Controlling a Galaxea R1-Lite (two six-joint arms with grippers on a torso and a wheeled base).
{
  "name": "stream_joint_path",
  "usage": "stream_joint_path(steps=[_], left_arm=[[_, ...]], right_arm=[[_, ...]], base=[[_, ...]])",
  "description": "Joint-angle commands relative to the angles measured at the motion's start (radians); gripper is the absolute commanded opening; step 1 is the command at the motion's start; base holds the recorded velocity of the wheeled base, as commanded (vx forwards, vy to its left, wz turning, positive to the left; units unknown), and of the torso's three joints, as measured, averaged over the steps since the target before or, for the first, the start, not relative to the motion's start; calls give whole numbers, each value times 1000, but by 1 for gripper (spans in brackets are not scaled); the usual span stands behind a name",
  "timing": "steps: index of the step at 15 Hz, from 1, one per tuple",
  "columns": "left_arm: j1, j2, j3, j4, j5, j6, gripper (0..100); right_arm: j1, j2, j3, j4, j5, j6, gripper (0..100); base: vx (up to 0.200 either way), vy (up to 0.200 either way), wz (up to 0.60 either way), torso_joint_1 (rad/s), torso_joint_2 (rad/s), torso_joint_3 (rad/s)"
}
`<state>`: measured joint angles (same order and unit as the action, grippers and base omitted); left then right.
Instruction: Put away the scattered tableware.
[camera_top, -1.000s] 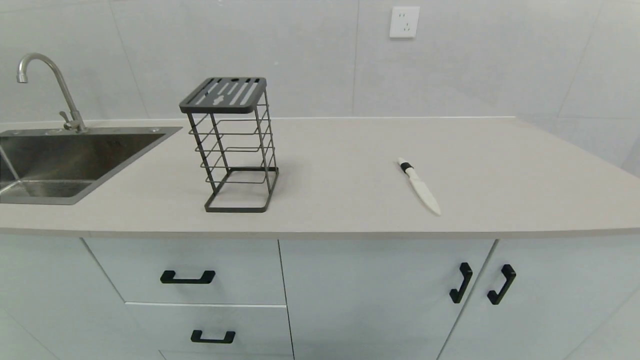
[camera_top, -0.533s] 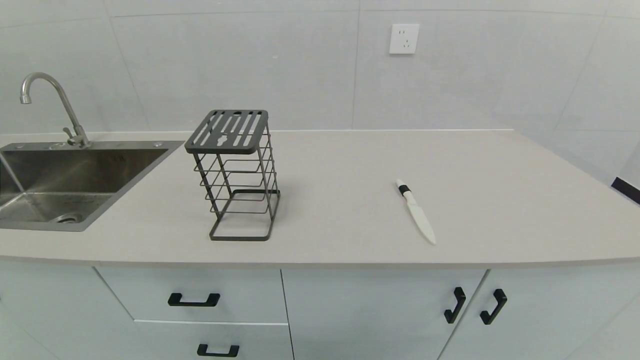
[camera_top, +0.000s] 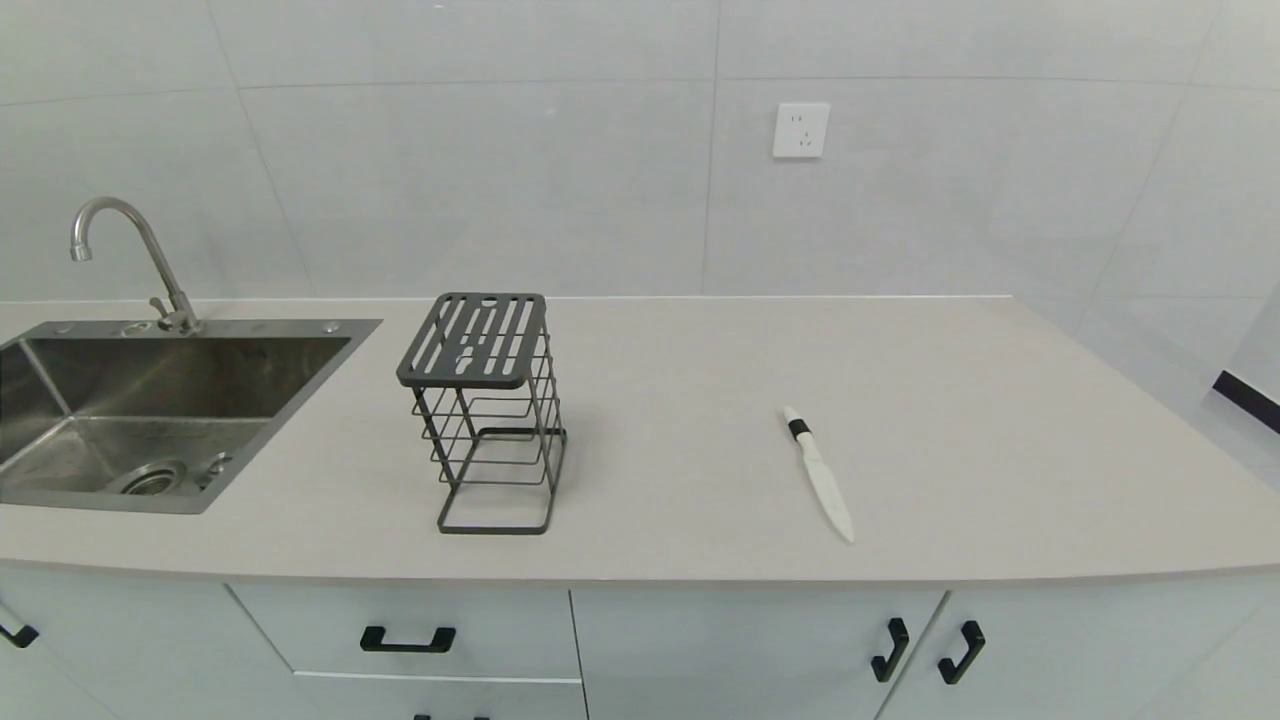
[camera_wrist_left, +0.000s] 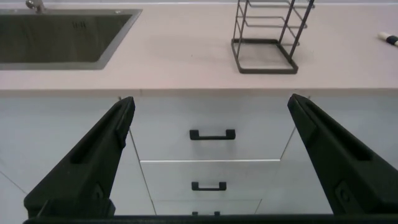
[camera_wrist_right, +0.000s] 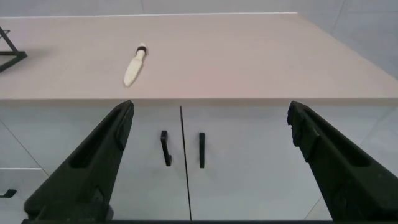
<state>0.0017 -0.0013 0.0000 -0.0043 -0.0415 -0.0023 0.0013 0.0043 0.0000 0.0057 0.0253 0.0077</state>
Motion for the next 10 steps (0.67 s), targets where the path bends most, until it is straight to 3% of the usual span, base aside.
stream_joint_path(steps=[1, 6, 10], left_arm=[[0, 1, 0, 0, 0, -1, 100], [0, 1, 0, 0, 0, -1, 100], [0, 1, 0, 0, 0, 1, 100]], right_arm=[[2, 0, 0, 0, 1, 0, 100], [2, 2, 0, 0, 1, -2, 100], [2, 0, 0, 0, 1, -2, 100]], base=[[0, 0, 0, 315, -569, -261], [0, 0, 0, 283, -544, -261], [0, 0, 0, 29, -46, -26]])
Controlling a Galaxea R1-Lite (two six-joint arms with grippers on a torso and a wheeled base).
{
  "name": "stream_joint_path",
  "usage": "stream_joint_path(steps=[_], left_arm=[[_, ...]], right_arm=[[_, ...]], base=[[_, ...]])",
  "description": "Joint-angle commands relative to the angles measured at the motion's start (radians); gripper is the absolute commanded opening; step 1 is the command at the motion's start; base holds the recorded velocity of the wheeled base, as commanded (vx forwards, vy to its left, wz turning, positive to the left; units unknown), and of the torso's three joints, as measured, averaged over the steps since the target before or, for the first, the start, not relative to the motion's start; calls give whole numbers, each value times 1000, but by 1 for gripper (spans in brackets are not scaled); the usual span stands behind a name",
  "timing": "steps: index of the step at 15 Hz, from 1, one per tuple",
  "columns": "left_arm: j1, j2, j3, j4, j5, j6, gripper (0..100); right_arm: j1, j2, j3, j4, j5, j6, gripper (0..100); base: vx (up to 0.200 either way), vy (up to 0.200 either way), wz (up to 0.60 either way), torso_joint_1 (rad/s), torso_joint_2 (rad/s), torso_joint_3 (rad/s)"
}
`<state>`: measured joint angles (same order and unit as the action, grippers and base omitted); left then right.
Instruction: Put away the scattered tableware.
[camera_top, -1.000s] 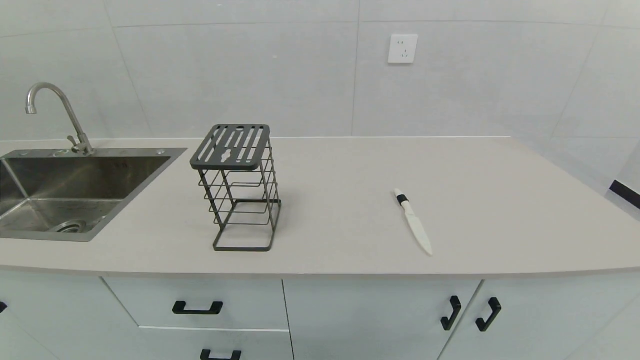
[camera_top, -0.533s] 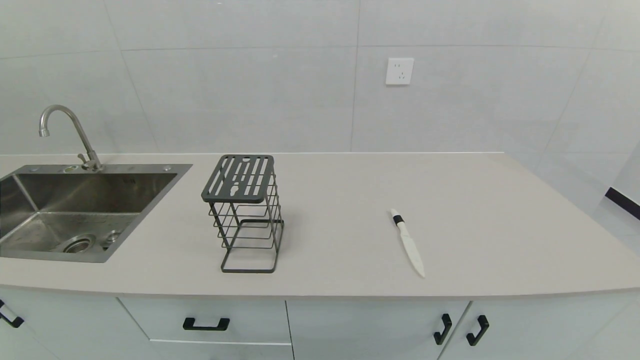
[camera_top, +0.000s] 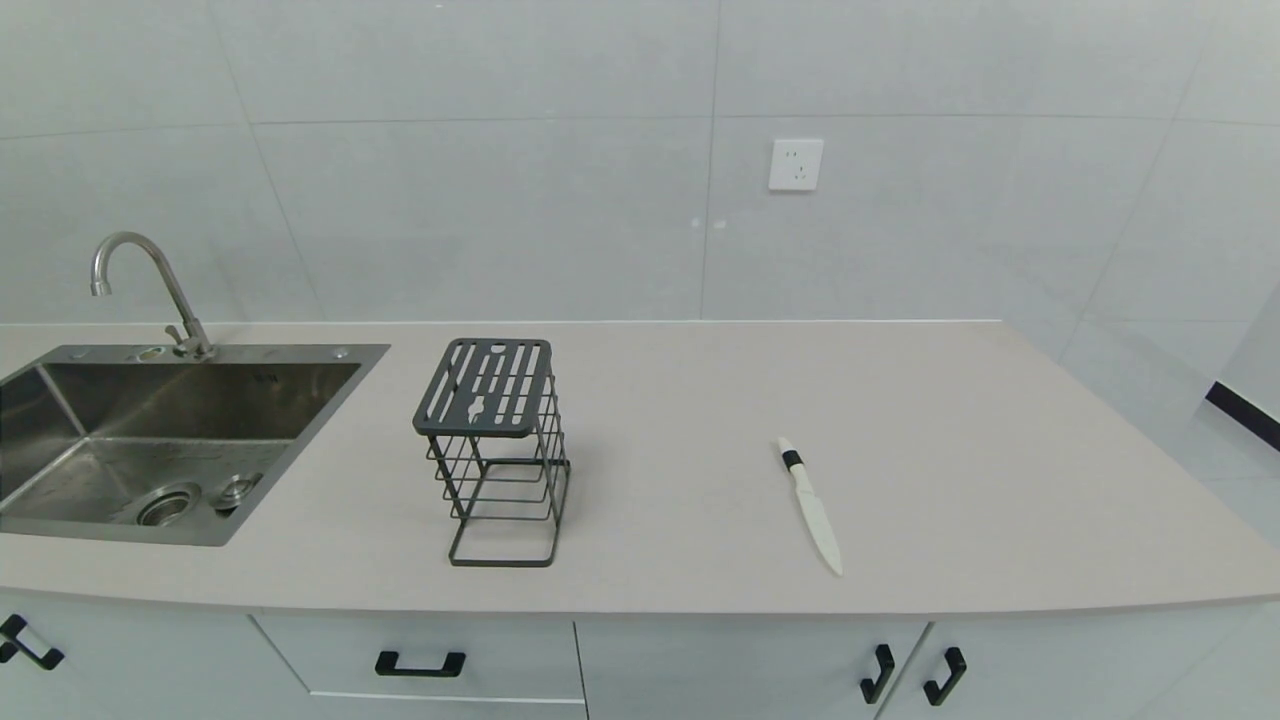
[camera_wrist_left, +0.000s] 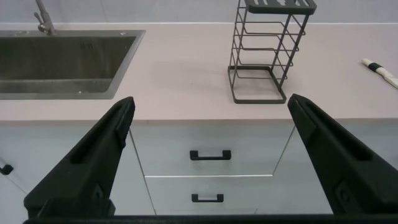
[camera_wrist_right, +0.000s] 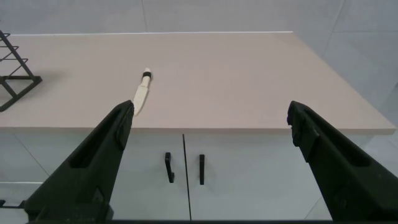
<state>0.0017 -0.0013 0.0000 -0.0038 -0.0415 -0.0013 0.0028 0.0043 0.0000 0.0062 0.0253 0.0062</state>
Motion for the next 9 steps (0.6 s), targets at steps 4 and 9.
stream_joint_path(steps=[4, 9], left_arm=[[1, 1, 0, -1, 0, -2, 100], [1, 1, 0, -1, 2, -2, 100]], right_arm=[[-1, 0, 0, 0, 1, 0, 100], [0, 0, -2, 0, 1, 0, 100]], base=[[0, 0, 0, 0, 0, 0], [0, 0, 0, 0, 0, 0]])
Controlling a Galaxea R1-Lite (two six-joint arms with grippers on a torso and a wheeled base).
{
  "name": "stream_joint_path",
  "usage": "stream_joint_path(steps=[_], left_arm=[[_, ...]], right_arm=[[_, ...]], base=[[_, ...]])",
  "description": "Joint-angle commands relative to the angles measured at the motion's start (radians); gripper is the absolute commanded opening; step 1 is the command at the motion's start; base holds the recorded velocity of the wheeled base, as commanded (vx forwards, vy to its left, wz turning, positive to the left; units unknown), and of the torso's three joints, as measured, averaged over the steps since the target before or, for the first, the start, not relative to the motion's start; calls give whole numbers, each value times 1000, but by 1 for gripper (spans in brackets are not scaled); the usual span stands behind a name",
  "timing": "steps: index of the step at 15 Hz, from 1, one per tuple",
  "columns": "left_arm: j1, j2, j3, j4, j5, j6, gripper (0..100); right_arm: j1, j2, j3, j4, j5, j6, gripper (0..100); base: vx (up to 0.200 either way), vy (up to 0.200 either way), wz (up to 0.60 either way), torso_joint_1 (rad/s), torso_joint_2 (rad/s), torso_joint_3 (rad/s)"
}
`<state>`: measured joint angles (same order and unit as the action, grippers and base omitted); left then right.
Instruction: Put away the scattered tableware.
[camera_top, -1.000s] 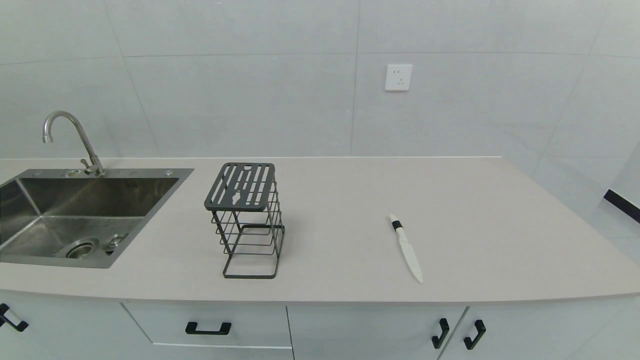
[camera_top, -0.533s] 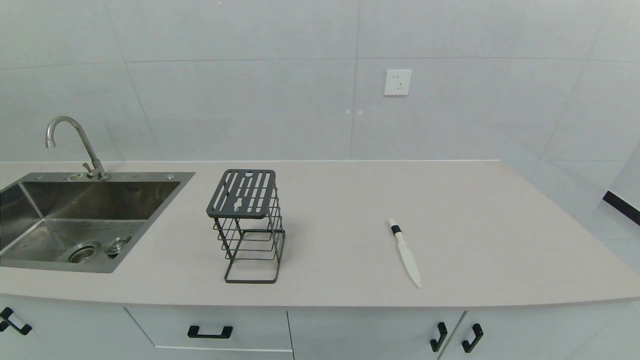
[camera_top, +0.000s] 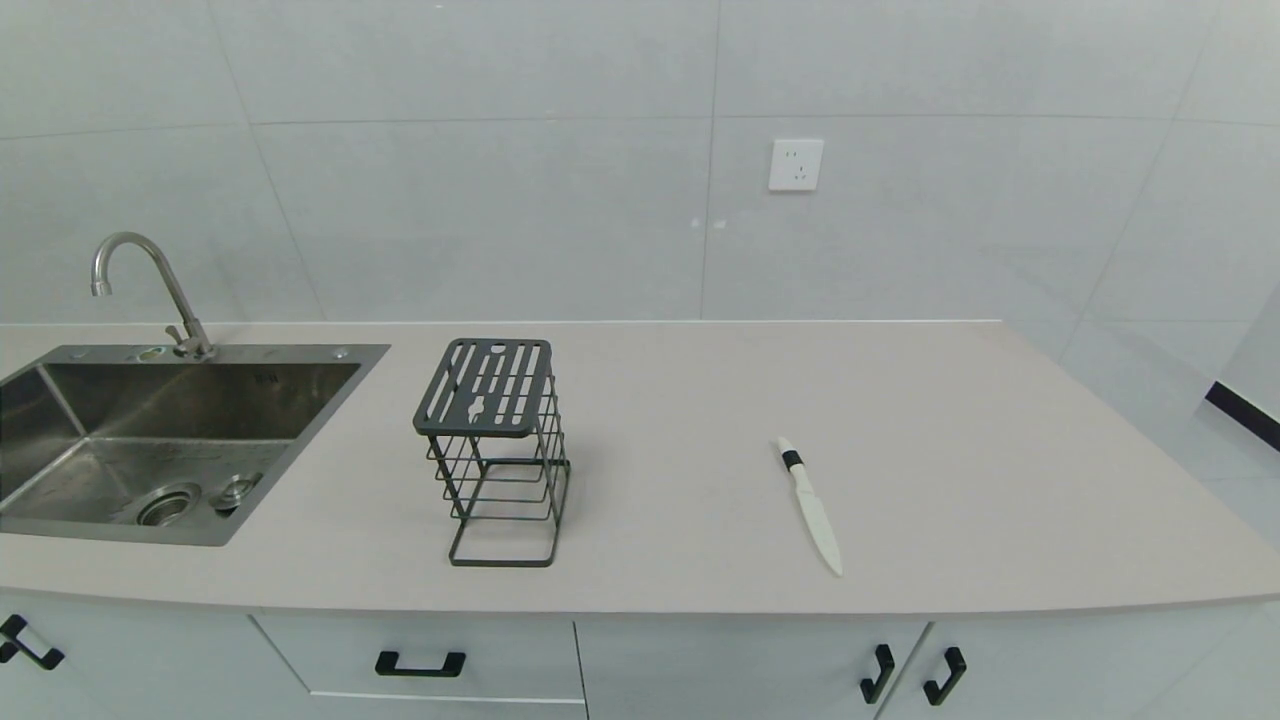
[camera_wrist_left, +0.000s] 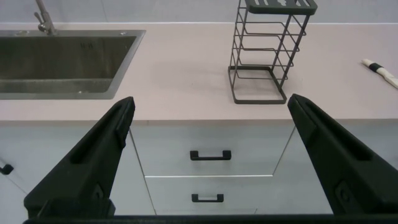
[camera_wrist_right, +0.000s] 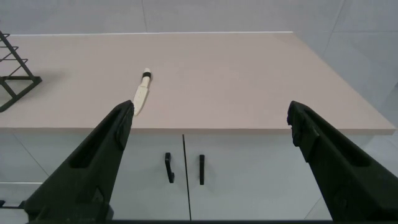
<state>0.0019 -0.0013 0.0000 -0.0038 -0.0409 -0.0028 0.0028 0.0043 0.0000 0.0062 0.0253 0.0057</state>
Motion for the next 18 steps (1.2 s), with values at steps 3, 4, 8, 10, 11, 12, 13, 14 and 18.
stream_joint_path(steps=[3, 4, 8, 10, 11, 12, 13, 14, 18], left_arm=[[0, 1, 0, -1, -1, 0, 100], [0, 1, 0, -1, -1, 0, 100], [0, 1, 0, -1, -1, 0, 100], [0, 1, 0, -1, -1, 0, 100], [1, 1, 0, -1, -1, 0, 100], [0, 1, 0, -1, -1, 0, 100], [0, 1, 0, -1, -1, 0, 100], [1, 1, 0, -1, -1, 0, 100], [0, 1, 0, -1, -1, 0, 100]], right_arm=[[0, 0, -2, 0, 1, -1, 100], [0, 0, 0, 0, 1, -1, 100], [0, 2, -2, 0, 1, -1, 100], [0, 2, -2, 0, -2, -1, 100], [0, 2, -2, 0, -2, -1, 100], [0, 2, -2, 0, -2, -1, 100], [0, 0, -2, 0, 1, -1, 100], [0, 2, -2, 0, 1, -1, 100], [0, 2, 0, 0, 1, -1, 100]], base=[[0, 0, 0, 0, 0, 0], [0, 0, 0, 0, 0, 0], [0, 0, 0, 72, 0, 71], [0, 0, 0, 259, -5, 239], [0, 0, 0, 295, -27, 251], [0, 0, 0, 290, -32, 251], [0, 0, 0, 310, -51, 251], [0, 0, 0, 325, -61, 251], [0, 0, 0, 330, -91, 235]])
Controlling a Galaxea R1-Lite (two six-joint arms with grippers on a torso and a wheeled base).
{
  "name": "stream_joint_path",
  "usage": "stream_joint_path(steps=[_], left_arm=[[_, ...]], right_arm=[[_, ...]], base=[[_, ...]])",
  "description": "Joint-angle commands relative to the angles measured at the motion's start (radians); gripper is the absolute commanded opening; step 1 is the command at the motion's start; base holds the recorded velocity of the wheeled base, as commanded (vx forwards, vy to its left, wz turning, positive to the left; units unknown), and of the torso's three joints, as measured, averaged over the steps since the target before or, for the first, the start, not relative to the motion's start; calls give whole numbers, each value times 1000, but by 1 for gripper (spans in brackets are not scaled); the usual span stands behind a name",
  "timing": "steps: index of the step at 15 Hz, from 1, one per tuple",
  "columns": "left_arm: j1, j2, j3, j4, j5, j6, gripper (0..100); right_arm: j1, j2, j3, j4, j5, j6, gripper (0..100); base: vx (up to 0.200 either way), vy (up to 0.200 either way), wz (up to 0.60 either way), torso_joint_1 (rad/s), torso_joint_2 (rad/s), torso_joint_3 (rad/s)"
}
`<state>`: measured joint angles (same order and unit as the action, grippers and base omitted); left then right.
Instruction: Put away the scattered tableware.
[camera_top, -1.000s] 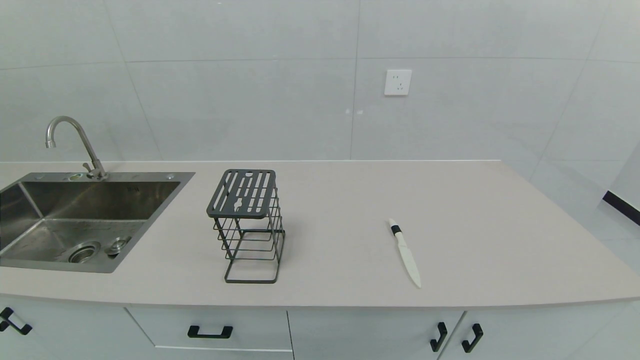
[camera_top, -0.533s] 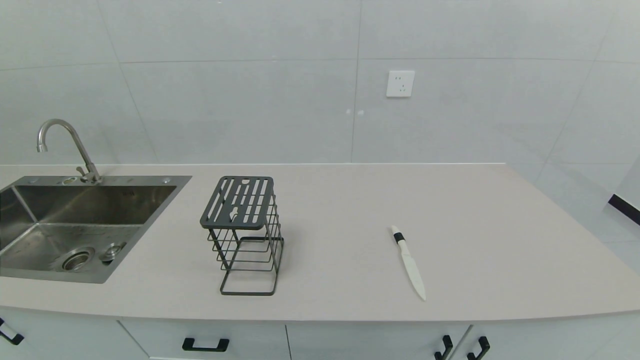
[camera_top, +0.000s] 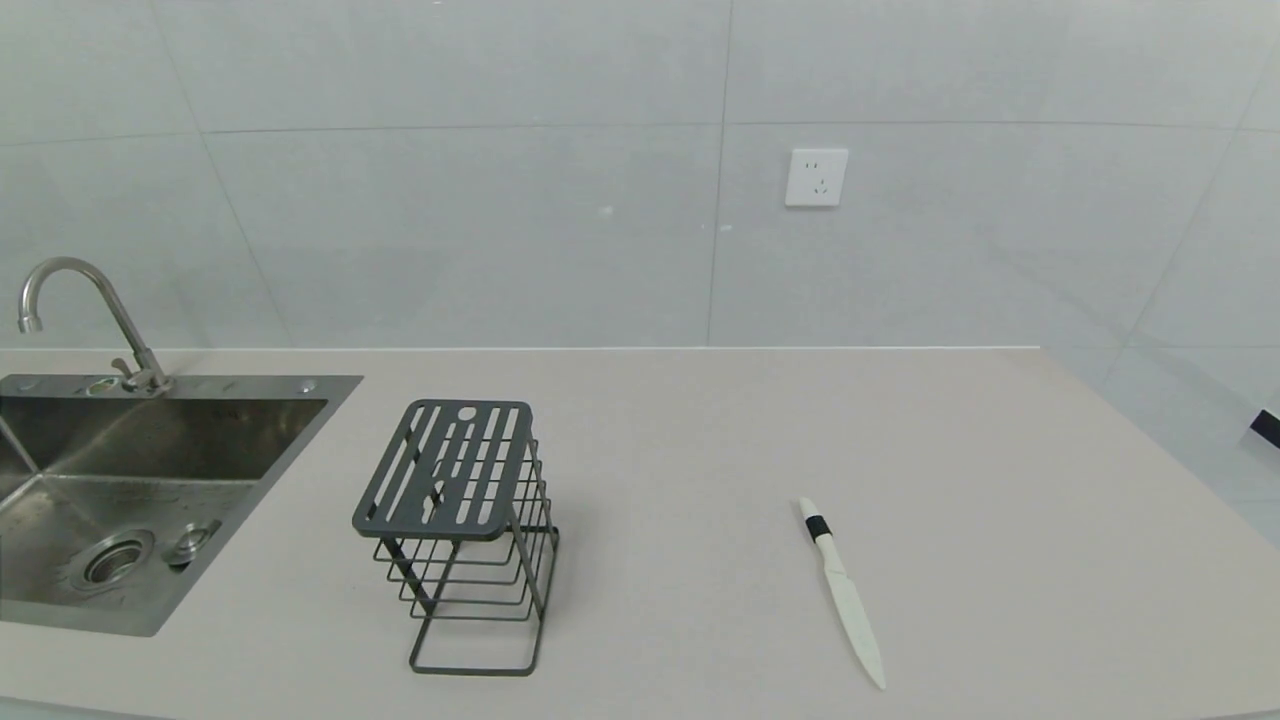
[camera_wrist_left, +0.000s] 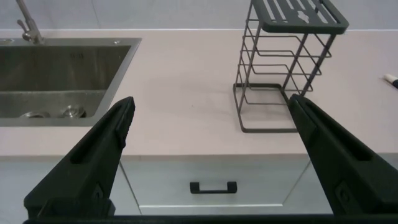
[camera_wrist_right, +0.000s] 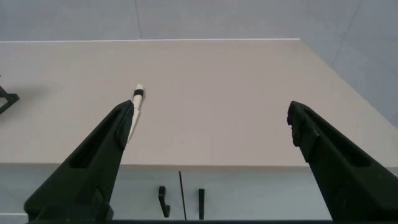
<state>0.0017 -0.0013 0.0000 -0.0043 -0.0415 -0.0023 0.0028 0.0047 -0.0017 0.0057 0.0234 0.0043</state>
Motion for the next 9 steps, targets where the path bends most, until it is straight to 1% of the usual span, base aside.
stream_joint_path(steps=[1, 5, 6, 8, 9], left_arm=[[0, 1, 0, 0, 0, -1, 100], [1, 1, 0, 0, 0, 1, 100], [1, 1, 0, 0, 0, 2, 100], [1, 1, 0, 0, 0, 13, 100], [0, 1, 0, 0, -3, 4, 100]], right_arm=[[0, 1, 2, 0, 0, 0, 100], [0, 0, 0, 0, 0, 0, 100], [0, 1, 2, 0, 0, 0, 100], [0, 1, 0, 0, 0, 0, 100], [0, 1, 0, 0, 0, 2, 100]], base=[[0, 0, 0, 330, -119, 222], [0, 0, 0, 338, -145, 192], [0, 0, 0, 188, -76, 95], [0, 0, 0, 83, -34, 46], [0, 0, 0, 0, 0, 0]])
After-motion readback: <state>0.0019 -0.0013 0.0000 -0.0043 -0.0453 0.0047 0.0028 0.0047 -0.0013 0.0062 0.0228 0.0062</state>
